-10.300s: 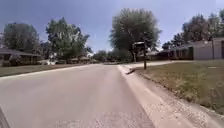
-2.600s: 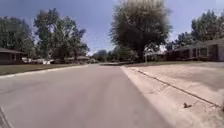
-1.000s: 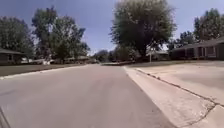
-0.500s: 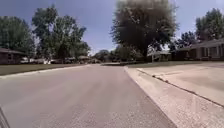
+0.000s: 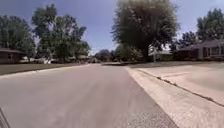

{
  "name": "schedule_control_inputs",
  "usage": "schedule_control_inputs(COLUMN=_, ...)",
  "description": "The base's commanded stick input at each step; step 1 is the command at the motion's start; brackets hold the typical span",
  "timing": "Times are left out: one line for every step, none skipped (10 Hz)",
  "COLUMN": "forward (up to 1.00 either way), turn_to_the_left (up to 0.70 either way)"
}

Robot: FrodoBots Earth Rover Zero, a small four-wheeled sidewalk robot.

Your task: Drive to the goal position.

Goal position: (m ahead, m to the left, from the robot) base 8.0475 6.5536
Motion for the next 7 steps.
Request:
schedule_control_inputs(forward=0.7, turn_to_the_left=-0.33)
schedule_control_inputs(forward=0.7, turn_to_the_left=0.0)
schedule_control_inputs(forward=0.7, turn_to_the_left=0.0)
schedule_control_inputs(forward=0.7, turn_to_the_left=0.0)
schedule_control_inputs(forward=0.7, turn_to_the_left=0.0)
schedule_control_inputs(forward=0.7, turn_to_the_left=0.0)
schedule_control_inputs(forward=0.7, turn_to_the_left=0.0)
